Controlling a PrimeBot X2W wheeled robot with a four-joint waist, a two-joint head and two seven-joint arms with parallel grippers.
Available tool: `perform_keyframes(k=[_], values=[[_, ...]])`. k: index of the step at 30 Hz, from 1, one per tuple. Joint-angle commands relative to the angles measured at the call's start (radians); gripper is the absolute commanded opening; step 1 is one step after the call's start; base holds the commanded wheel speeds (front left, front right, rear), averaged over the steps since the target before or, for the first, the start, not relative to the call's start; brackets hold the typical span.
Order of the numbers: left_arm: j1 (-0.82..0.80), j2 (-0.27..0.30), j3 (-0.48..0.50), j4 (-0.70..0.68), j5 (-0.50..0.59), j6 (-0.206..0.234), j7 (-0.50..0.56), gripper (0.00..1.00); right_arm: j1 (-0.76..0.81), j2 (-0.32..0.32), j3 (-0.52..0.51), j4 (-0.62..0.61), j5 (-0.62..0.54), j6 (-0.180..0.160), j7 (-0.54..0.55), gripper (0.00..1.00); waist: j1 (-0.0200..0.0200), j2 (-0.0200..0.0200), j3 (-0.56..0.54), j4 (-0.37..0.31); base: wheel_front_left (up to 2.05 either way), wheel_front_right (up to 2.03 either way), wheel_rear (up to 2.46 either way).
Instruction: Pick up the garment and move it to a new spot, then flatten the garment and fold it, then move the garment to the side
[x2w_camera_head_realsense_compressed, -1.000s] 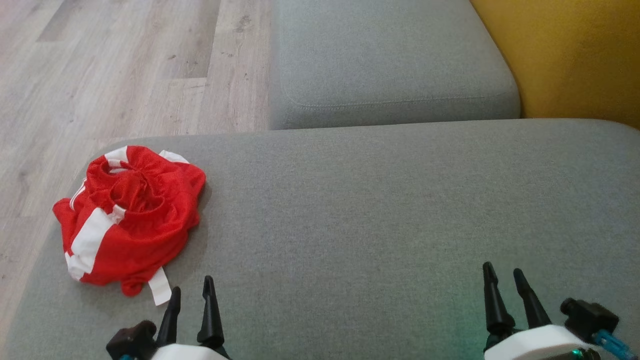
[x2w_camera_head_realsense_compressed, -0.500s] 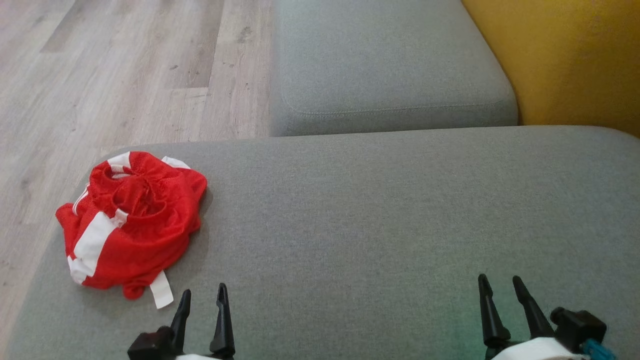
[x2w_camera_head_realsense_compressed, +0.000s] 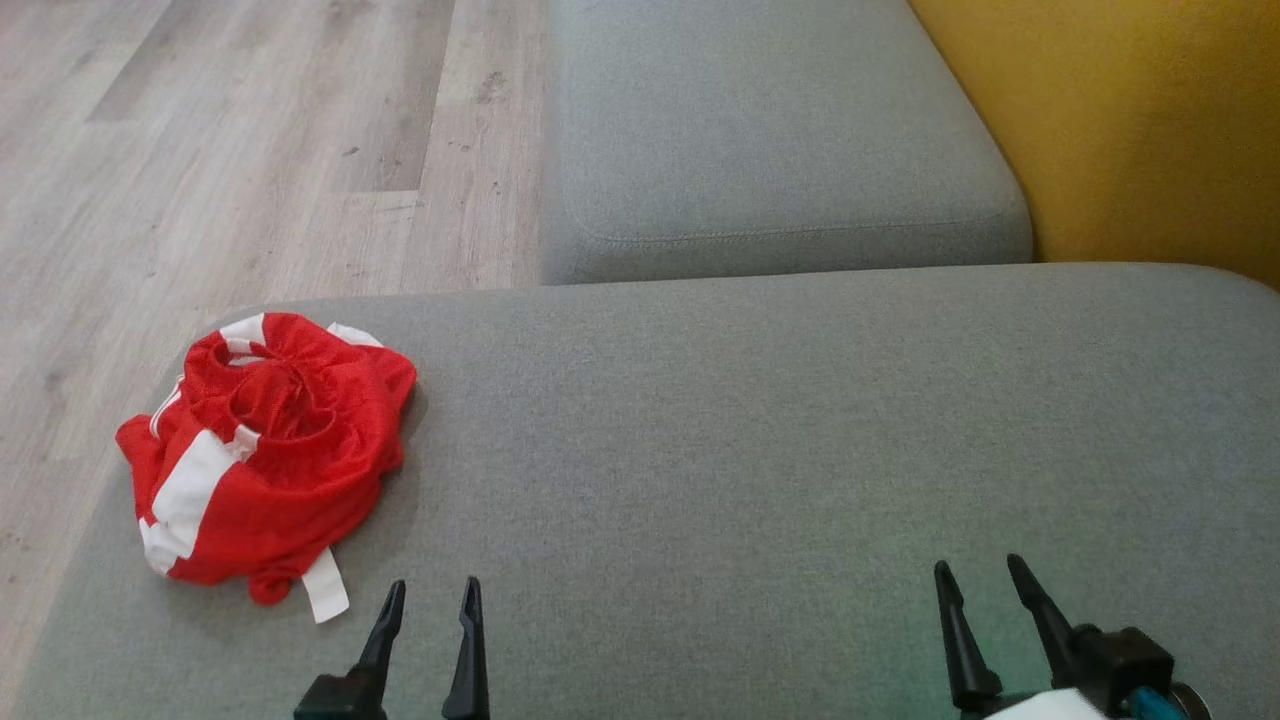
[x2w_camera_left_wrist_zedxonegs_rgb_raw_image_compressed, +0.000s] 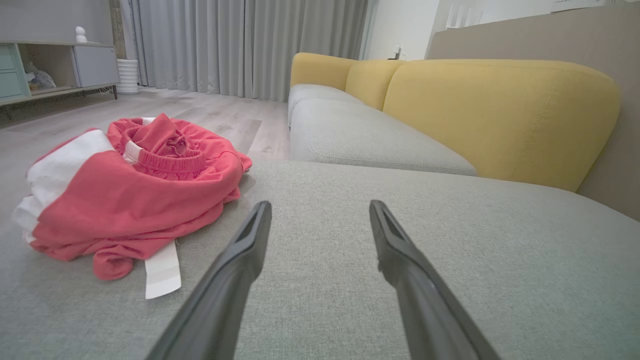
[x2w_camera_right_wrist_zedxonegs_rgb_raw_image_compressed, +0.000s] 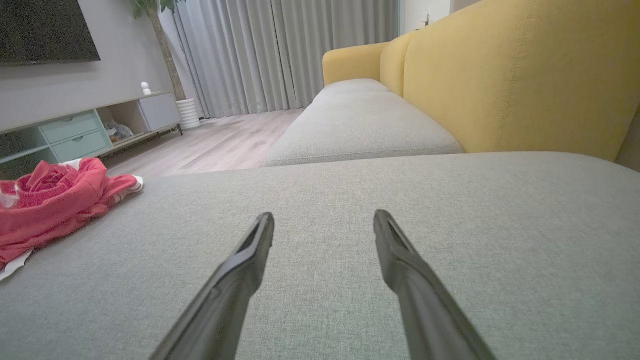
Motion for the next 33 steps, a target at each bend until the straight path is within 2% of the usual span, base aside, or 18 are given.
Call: perform_keyframes(k=[1, 7, 23, 30, 33], values=[[-0.035, 0.004, 0.024, -0.024, 0.031, 0.009, -0.02, 1.0, -0.021, -0.01, 0.019, -0.025, -0.048, 0.007, -0.022, 1.0, 0.0, 0.0, -0.003, 0.0, 0.0, 0.0, 0.0], [-0.036, 0.004, 0.024, -0.006, 0.084, 0.011, -0.037, 1.0, -0.013, -0.01, 0.025, -0.021, -0.122, 0.008, -0.04, 1.0, 0.0, 0.0, -0.012, -0.002, 0.0, 0.0, 0.0], [-0.048, 0.004, 0.034, 0.024, 0.091, -0.002, -0.039, 1.0, -0.012, -0.01, 0.02, -0.019, -0.116, 0.008, -0.041, 1.0, 0.0, 0.0, -0.01, 0.009, 0.0, 0.0, 0.0], [-0.068, 0.004, 0.046, 0.007, 0.105, -0.005, -0.039, 1.0, -0.014, -0.01, 0.023, -0.025, -0.106, 0.008, -0.041, 1.0, 0.0, 0.0, 0.011, 0.074, 0.0, 0.0, 0.0], [-0.069, 0.004, 0.06, 0.009, 0.122, -0.014, -0.039, 1.0, -0.014, -0.01, 0.022, -0.031, -0.097, 0.008, -0.041, 1.0, 0.0, 0.0, 0.019, 0.137, 0.0, 0.0, 0.0]])
